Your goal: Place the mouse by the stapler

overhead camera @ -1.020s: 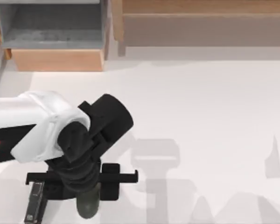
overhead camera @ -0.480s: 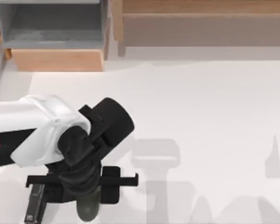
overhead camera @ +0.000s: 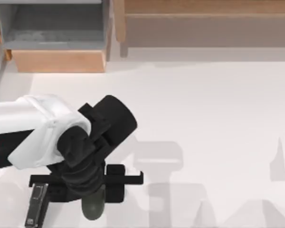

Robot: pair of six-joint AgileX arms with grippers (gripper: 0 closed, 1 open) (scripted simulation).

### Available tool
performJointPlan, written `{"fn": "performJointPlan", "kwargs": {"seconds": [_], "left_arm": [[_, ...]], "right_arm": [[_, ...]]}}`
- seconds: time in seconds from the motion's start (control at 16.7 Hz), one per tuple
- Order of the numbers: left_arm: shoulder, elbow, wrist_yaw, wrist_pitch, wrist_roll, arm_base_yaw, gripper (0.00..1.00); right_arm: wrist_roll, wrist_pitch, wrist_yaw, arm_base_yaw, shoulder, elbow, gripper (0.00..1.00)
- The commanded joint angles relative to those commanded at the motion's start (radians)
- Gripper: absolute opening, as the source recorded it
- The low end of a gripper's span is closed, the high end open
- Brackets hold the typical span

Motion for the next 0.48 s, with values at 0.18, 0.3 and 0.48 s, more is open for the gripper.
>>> {"fn": "performJointPlan", "kwargs": {"seconds": [0.18,0.3,0.48], "left_arm": [[-0.006,0.005,-0.001,0.013,0.001,0.001,0.00],[-0.008,0.006,-0.001,0.021,0.001,0.001,0.00],[-0.006,0.004,-0.001,0.032,0.002,0.001,0.00]], "right_arm": [[0.000,0.000,0.000,0.000,0.000,0.000,1.00],[0.000,0.000,0.000,0.000,0.000,0.000,1.00],[0.000,0.000,0.000,0.000,0.000,0.000,1.00]]}}
